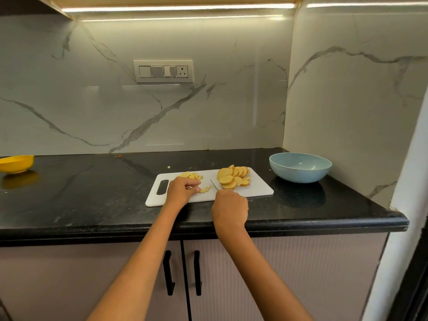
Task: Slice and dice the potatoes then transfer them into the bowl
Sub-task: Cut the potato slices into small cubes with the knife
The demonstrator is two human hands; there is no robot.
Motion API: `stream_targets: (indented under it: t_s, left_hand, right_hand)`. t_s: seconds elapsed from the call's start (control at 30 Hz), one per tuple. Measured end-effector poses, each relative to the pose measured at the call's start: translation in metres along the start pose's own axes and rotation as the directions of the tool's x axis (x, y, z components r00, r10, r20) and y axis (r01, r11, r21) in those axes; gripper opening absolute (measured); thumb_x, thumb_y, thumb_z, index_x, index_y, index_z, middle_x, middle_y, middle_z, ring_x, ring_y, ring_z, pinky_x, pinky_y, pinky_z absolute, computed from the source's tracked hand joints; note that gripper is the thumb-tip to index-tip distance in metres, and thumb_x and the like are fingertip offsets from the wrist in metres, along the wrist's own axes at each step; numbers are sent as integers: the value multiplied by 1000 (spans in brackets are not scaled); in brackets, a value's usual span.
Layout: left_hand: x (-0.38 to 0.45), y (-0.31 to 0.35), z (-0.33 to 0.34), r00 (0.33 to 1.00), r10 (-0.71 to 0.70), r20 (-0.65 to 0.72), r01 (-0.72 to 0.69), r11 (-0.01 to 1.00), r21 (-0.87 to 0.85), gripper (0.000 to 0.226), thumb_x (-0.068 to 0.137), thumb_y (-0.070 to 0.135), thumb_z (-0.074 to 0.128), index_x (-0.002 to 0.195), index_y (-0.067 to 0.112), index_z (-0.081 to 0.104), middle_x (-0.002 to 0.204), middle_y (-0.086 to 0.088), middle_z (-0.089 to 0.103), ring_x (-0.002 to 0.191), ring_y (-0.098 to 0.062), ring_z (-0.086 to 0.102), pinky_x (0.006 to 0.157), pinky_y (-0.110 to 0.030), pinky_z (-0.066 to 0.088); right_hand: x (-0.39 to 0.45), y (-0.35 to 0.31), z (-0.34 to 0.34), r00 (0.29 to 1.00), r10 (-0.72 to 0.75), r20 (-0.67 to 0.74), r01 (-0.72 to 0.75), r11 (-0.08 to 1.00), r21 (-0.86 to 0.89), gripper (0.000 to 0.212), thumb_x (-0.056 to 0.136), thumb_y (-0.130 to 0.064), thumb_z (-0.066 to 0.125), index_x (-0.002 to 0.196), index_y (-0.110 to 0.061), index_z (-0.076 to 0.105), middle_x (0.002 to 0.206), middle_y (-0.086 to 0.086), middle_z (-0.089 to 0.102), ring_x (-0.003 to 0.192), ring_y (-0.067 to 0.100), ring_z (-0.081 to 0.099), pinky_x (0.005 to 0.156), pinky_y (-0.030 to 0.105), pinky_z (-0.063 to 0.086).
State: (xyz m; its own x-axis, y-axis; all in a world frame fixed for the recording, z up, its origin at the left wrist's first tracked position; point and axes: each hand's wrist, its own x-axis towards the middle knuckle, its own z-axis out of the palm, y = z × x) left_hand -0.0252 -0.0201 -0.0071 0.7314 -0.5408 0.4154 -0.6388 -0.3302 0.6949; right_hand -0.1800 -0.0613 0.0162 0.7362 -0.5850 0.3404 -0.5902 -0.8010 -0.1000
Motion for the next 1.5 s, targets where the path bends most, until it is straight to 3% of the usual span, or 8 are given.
stream_targets:
  t_s: [0.37,0.5,0.73,0.9,1.03,1.2,1.3,1.5]
  left_hand:
    - [-7,7,-1,1000,17,-23,-16,1000,20,20,81,13,69,100,7,72,101,-8,70,82,-8,51,74,-20,37]
    - [-10,7,-2,999,42,-21,-42,999,31,20,82,11,67,101,6,71,102,-10,69,83,-9,52,64,-11,38]
    - [-8,2,-1,1000,20,-13,-19,997,77,29,87,8,61,115,10,65,112,-9,65,89,-13,51,81,-23,38]
    - [-6,5,-1,995,65,82,-70,996,60,26,90,11,58,113,15,66,120,-3,63,109,-21,55,96,-33,41]
    - [-1,6,-2,985,89,148,-102,991,82,41,91,-12,40,104,12,70,127,-9,58,122,-23,49,96,-21,36]
    - [12,9,-7,961,121,250,-159,977,138,33,90,-8,46,101,10,71,112,-7,66,103,-13,56,97,-24,42]
    - [19,12,-11,944,122,306,-178,970,164,27,89,-5,52,97,10,73,103,-8,69,92,-11,57,85,-22,44]
    - [22,7,-16,954,70,290,-121,980,159,35,86,-14,47,97,7,73,104,-12,69,101,-24,60,92,-31,47]
  right_hand:
    - [-12,-7,-2,999,-52,-10,53,999,15,27,99,-12,40,123,-7,50,113,7,58,101,21,58,70,27,36]
    - [-9,-6,0,1000,-14,-26,15,999,47,27,98,-13,40,124,-9,50,114,7,58,103,21,58,72,27,38]
    - [-1,-1,4,999,20,-38,-17,996,86,24,97,-15,44,119,-10,53,111,6,60,99,20,61,70,26,39]
    - [9,7,10,994,61,-88,-49,990,131,20,97,-14,44,114,-9,53,104,7,64,93,20,64,68,25,40]
    - [18,10,14,992,65,-112,-46,985,167,20,97,-11,42,115,-9,51,102,7,65,90,21,64,66,25,37]
    - [26,11,17,990,54,-128,-31,984,173,20,98,-12,42,115,-8,52,102,7,64,89,19,63,65,23,37]
    - [31,12,17,992,53,-118,-31,984,176,21,98,-11,42,115,-7,53,102,8,66,90,20,64,66,24,39]
    - [32,14,18,992,46,-120,-24,984,179,21,98,-11,42,115,-8,54,103,8,65,90,20,64,66,24,39]
